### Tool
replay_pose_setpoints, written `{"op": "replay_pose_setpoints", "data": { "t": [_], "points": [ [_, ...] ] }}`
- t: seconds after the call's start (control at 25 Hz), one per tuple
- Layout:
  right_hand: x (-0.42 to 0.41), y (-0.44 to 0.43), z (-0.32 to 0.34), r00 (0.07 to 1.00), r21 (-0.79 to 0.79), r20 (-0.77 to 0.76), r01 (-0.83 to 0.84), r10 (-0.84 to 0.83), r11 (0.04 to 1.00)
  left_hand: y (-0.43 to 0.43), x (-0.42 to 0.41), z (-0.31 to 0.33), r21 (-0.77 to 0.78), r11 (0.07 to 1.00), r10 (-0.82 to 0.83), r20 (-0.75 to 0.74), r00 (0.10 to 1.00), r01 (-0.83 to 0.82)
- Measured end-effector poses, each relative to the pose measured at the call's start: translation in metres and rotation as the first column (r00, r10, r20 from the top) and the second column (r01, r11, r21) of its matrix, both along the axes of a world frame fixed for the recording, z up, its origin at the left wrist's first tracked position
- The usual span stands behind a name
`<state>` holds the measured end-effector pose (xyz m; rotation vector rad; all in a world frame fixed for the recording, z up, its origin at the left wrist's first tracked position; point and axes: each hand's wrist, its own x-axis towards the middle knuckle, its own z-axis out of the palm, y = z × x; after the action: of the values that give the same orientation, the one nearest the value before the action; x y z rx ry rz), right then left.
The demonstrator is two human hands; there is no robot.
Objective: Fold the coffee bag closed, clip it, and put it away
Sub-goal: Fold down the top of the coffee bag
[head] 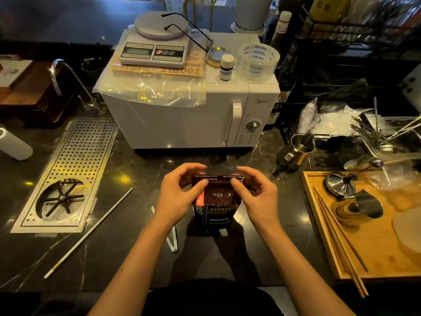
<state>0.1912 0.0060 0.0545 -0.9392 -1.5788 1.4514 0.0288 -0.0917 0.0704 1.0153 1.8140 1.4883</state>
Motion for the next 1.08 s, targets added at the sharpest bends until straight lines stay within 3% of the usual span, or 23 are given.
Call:
{"op": "replay_pose_setpoints", "data": {
  "t": [0.8, 1.0, 1.08],
  "points": [
    [-0.016, 0.001, 0.000, 0.982, 0.087, 0.174, -0.090, 0.073, 0.992, 0.015, 0.013, -0.014, -0.015, 1.000, -0.023, -0.109, 0.994, 0.021],
    [-0.023, -0.003, 0.002, 0.975, 0.138, 0.208, -0.110, 0.080, 0.984, 0.012, 0.010, -0.015, -0.015, 1.000, -0.012, -0.091, 0.996, 0.010],
    [-0.025, -0.004, 0.001, 0.968, 0.228, 0.245, -0.105, 0.048, 0.968, 0.011, 0.008, -0.016, 0.000, 1.000, -0.027, -0.107, 0.994, 0.027]
  ]
}}
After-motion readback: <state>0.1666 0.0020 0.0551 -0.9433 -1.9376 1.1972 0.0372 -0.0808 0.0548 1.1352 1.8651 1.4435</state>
